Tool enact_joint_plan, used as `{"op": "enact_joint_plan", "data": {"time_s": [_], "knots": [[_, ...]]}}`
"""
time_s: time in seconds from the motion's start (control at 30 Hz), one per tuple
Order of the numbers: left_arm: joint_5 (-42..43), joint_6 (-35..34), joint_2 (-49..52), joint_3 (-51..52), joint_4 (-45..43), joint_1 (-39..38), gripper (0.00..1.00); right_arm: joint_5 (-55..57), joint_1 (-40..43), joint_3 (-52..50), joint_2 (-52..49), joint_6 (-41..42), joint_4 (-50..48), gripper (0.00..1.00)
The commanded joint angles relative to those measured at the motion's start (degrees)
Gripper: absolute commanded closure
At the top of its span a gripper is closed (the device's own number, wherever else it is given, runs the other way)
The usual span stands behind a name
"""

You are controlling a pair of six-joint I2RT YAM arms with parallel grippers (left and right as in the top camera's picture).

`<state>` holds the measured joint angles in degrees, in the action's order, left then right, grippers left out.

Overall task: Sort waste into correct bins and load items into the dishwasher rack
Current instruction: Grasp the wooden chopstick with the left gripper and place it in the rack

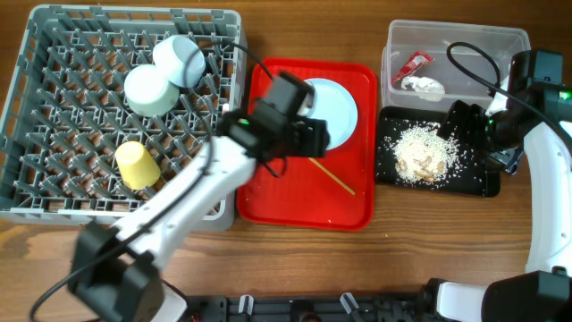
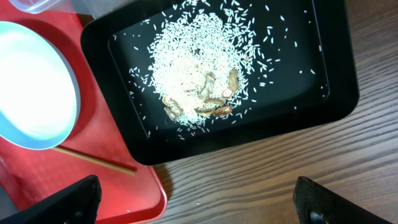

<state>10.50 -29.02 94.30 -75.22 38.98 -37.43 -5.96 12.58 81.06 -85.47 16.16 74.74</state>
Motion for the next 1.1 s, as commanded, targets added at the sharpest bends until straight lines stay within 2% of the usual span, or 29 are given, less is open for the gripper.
{"op": "enact_joint_plan", "data": {"time_s": [0.0,0.1,0.27,0.43,0.57,0.8,1.07], "knots": [[-8.31,-20.0,7.13,-0.55,-1.38,-4.94,0.38,-0.52,0.15,1.05,1.05,-1.18,-0.11,0.0],[-14.93,-22.69,13.46,-0.55,-3.08,-7.45,0.32,-0.52,0.15,1.05,1.05,-1.16,-0.11,0.0],[-19.26,-22.69,19.98,-0.55,-3.48,-8.37,0.33,-0.52,0.15,1.05,1.05,-1.14,-0.15,0.0],[-20.5,-22.67,22.18,-0.55,-3.15,-8.44,0.33,-0.52,0.15,1.05,1.05,-1.16,-0.17,0.0],[-20.65,-22.67,22.86,-0.55,1.68,-8.44,0.38,-0.52,0.15,1.05,1.05,-1.18,-0.15,0.0],[-18.95,-22.67,22.86,-0.55,4.15,-8.41,0.86,-0.52,0.15,1.05,1.05,-1.18,-0.13,0.0],[-18.91,-22.67,22.86,-0.55,4.39,-8.41,0.92,-0.52,0.15,1.05,1.05,-1.18,-0.13,0.0]]}}
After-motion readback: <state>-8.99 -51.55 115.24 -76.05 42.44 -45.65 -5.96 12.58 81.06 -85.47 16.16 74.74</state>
